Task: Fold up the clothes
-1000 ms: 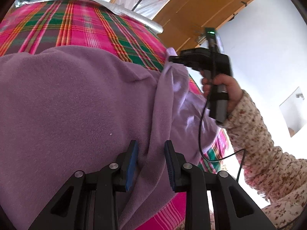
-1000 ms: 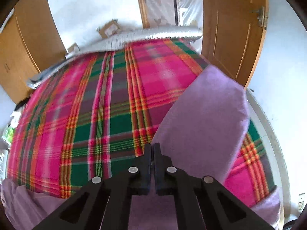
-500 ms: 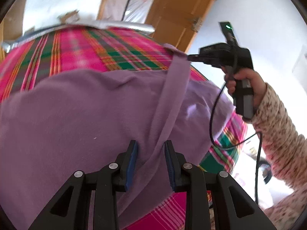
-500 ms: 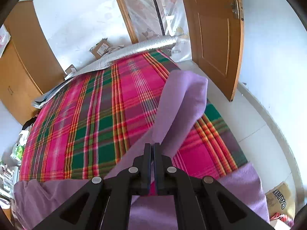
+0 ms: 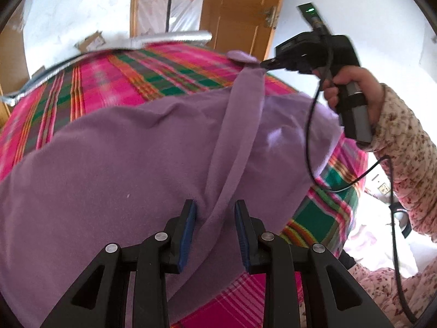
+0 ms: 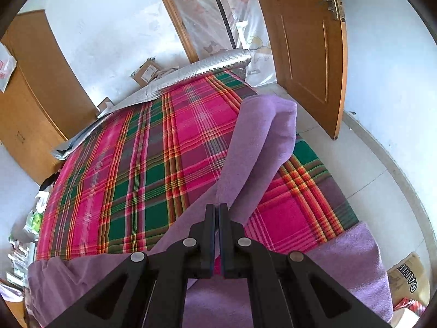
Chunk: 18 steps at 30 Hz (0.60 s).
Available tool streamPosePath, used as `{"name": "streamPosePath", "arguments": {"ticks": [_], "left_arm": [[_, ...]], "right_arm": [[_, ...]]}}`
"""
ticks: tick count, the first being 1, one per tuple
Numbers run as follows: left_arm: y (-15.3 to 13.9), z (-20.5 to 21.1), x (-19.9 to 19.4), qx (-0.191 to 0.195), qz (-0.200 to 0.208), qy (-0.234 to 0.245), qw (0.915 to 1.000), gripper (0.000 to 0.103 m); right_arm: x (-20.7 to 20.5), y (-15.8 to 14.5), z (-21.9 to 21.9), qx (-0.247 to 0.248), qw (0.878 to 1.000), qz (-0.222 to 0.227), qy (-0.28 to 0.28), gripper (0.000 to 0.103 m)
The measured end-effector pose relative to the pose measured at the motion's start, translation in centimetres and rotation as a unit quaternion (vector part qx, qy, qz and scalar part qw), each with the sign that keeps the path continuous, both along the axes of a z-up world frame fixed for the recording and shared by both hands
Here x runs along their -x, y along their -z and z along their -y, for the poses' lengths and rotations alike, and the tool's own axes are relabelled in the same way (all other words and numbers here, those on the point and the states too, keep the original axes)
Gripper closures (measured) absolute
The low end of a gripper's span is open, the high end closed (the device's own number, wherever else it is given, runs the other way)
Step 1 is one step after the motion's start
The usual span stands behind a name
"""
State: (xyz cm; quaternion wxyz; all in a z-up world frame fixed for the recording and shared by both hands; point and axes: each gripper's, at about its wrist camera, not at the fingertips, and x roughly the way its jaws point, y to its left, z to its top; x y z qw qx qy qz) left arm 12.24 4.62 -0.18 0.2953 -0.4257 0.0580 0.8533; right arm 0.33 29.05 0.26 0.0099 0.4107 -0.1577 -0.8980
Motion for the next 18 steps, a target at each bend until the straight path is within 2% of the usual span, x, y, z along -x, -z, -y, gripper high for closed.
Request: {"name": "streamPosePath", "arguments": {"ticks": [4,8,18], "left_arm": [[0.1,0.0,0.0,0.003,-0.003,0.002,1.0,0.075],[-0.1,0.3,0.4,0.0,-0.013,-0.004,0.9999,0.09],[-3.8,2.9,0.1,-0.085,-0.063,-0.038,0.9937,0.092]], "right_arm": [[-0.2,-0.2,-0.1,0.007,1.0,-0.01,0.0,0.101],[-0.5,-0.8,-0.2,0.015,1.0,-0.027,-0.003,0.101],[-2.3,-3.1,-1.3,0.015,0.997,-0.079,0.009,0.101]]}}
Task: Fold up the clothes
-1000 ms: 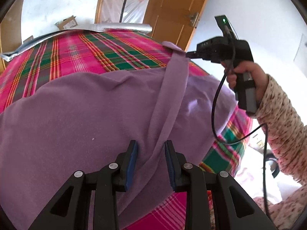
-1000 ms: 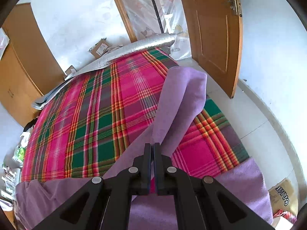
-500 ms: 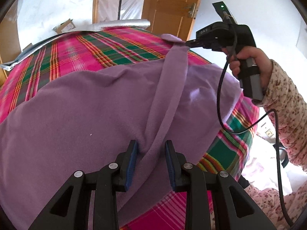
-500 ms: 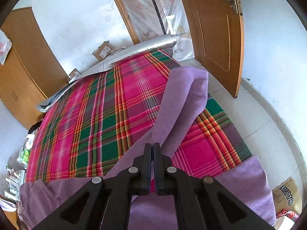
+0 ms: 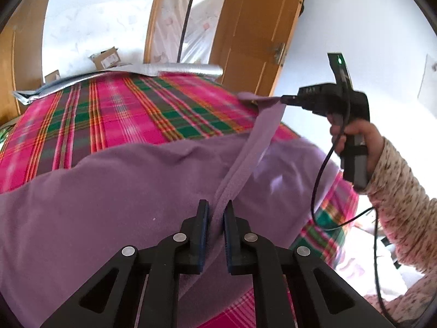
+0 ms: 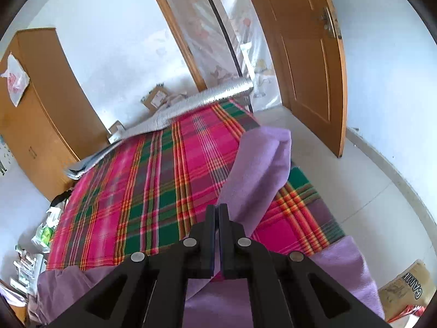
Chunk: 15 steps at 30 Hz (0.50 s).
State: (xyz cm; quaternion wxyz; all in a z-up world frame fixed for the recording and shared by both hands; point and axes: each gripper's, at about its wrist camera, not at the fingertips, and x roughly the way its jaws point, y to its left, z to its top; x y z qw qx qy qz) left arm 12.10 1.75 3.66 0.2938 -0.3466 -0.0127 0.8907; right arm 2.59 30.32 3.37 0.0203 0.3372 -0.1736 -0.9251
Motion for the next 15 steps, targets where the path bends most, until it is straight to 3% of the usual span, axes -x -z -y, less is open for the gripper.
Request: {"name": "streamPosePath", "arguments": {"ticks": [8,15], "left_arm": [[-1.4,-0.5,-1.4,-0.003,-0.027,0.005,0.9996,0.092],[-1.1,-1.1,-3.0,0.005,-0.026,0.025,0.9993,0.092]], "right_arm": [[-3.2,-3.0,-1.4,-0.003,0.998,-0.061,0.015,0.101],[-7.3,-2.6,-3.3,-0.001,0.997,-0.071,0.032,0.101]]}}
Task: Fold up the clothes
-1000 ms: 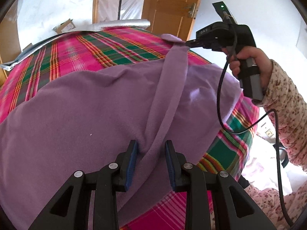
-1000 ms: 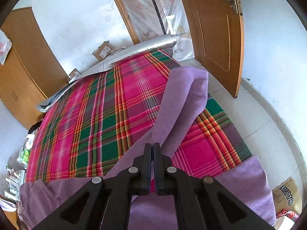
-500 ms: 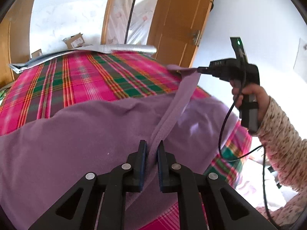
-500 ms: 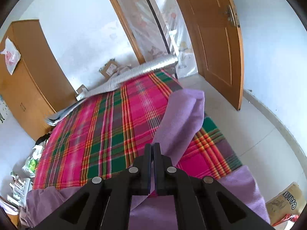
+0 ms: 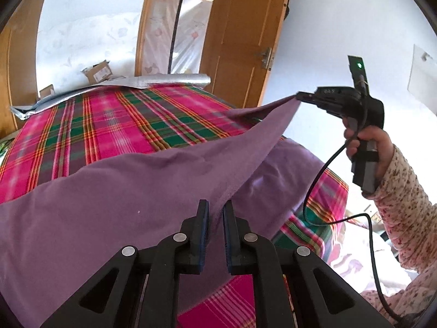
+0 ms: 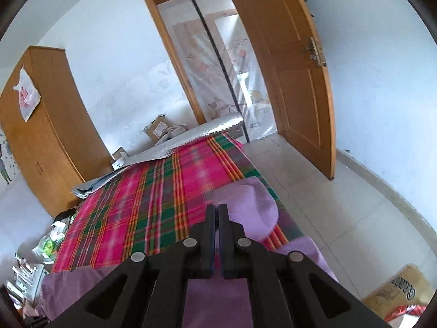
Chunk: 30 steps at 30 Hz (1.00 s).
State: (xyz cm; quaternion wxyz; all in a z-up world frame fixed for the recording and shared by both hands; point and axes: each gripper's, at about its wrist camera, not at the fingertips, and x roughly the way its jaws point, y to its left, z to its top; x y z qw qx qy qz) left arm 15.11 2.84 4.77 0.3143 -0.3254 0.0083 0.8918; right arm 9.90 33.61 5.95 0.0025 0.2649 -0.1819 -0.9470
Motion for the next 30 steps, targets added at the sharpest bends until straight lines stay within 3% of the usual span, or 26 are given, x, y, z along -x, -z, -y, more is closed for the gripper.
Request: {"name": "streamPosePath", "arguments": {"ticks": [6,12,23,25,30], "left_arm": [[0.1,-0.4,-1.6,0.003,-0.006,0.018,0.9998,0.092],[1.7,-0.8,-1.4,0.005,0.025,0.023,0.9994,0.093],[4.8,-4.8,-1.3,0.098,0.035,0.068,0.9922,0.078],[5.3,-5.1,-0.9,0.12,0.036,0.055,0.9906,0.078],[5.3,-4.9,-0.5,0.119,0.038,0.043,0.9912,0.077]], "right_arm": [[-3.0,1.8,-1.5,0.019,1.0,0.007,0.014,0.101],[-5.0,4.7,-2.4,0.041,0.998,0.031,0.031,0.101],[-5.4,6.8,-3.5,0.061,0.996,0.054,0.036,0.101],[-5.5,7.1,-3.5,0.063,0.996,0.058,0.036,0.101],[-5.6,7.3,-3.7,0.068,0.995,0.062,0.036,0.101]]}}
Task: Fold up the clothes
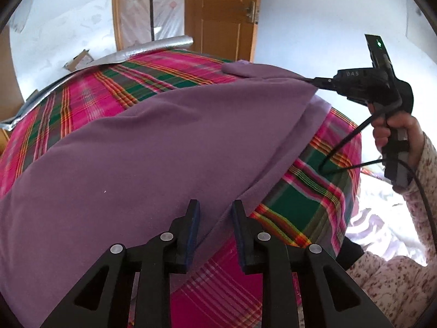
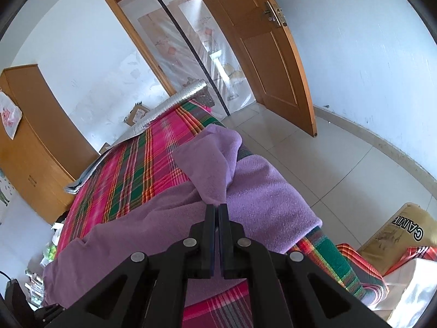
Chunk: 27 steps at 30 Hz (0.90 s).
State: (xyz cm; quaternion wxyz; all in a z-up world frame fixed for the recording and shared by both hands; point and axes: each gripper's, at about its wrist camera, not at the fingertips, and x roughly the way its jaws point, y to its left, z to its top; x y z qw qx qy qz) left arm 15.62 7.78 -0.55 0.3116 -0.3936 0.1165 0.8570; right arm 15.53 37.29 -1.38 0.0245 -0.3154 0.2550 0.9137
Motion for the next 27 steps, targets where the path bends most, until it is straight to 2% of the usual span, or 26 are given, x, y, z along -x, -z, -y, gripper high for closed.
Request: {"name": "streamPosePath", "arguments": {"ticks": [5,9,13,20,22,24,25,26,27], "left_arm": [[-0.2,-0.2,-0.4,0.0,-0.001,0.016,0.9999,0.076],[-0.4,-0.4,-0.1,-0.005,-0.003,0.008,1.0,0.076],[-0.7,-1.2,-0.3,0.02,-0.028,0.006,0.9994,0.076],[-0.4,-1.9,0.4,0.065,-0.054,-0.026,0.9961,0.076],[-0.3,-1.8,0.7,0.07,-0.056,-0.034,0.9954,0.076],[-0.4,-1.4,0.9,0.056,-0.052,-0.037,0.9964,0.076],[-0.6,-1.2,1.0,0.046,-0.049,-0.038,0.997,0.081],[-0.8,-0.9,1.0,0.035,-0.049,-0.04,0.9974,0.09],[-1.3,-0.5,0.9,0.025,-0.056,-0.043,0.9972,0.093]], "right_arm": [[0.4,-1.2,0.2,-0.004,1.0,-0.012,-0.005,0.101],[1.0,-2.7,0.5,-0.003,1.0,-0.026,-0.01,0.101],[2.1,-4.4,1.0,-0.006,0.999,-0.036,-0.017,0.101],[2.7,-6.6,2.2,-0.018,0.998,-0.055,-0.032,0.101],[2.8,-6.6,2.2,-0.02,0.998,-0.055,-0.033,0.101],[2.8,-6.4,2.1,-0.02,0.998,-0.052,-0.031,0.101],[2.8,-6.3,2.1,-0.02,0.998,-0.05,-0.03,0.101],[2.8,-6.2,2.0,-0.021,0.998,-0.049,-0.029,0.101],[2.8,-6.2,1.9,-0.022,0.998,-0.048,-0.027,0.101]]}}
